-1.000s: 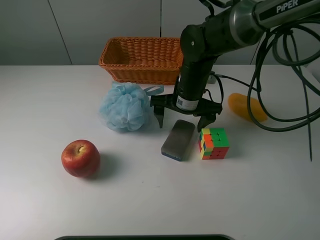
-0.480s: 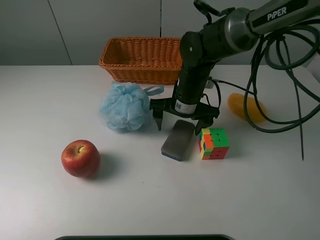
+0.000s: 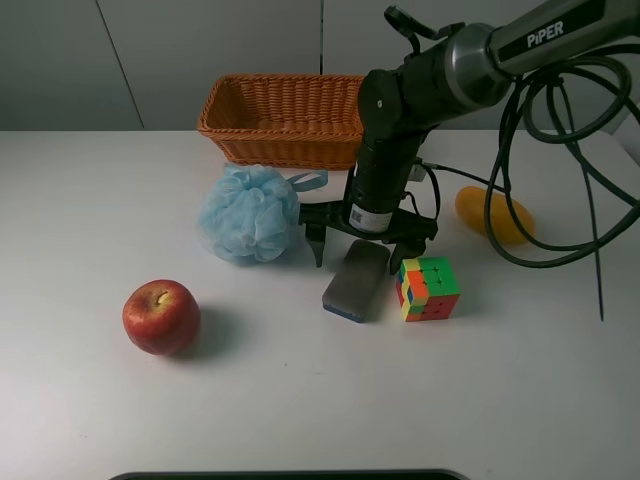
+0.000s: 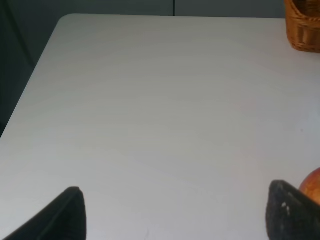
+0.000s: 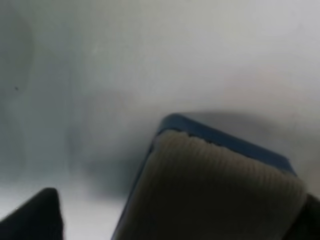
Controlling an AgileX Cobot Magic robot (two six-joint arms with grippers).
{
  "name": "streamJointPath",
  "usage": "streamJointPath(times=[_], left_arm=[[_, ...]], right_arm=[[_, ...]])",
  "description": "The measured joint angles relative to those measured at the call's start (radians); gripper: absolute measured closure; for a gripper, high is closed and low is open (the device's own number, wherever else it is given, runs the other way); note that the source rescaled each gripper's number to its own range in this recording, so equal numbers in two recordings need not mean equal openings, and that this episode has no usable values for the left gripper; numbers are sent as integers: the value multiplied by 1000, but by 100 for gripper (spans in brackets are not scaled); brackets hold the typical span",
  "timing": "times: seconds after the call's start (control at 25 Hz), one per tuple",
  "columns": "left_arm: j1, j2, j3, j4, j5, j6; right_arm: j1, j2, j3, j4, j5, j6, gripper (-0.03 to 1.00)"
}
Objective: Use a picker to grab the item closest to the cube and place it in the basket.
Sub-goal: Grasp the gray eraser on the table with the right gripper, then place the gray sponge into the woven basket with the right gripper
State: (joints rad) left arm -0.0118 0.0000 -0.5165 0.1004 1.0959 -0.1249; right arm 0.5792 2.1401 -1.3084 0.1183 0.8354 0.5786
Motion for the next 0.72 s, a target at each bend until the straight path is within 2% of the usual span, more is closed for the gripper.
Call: streamJointPath(times=[0.08, 0.12, 0.16, 0.72], left_arm=[[0, 0, 0, 0, 0, 0], [0, 0, 0, 0, 0, 2], [0, 0, 0, 0, 0, 2], [0, 0, 0, 0, 2, 0]], right_arm=[[0, 0, 0, 0, 0, 0, 78], [0, 0, -2, 0, 0, 0, 94], [0, -2, -2, 0, 0, -4, 90], [0, -8, -2, 0, 2, -24, 90]])
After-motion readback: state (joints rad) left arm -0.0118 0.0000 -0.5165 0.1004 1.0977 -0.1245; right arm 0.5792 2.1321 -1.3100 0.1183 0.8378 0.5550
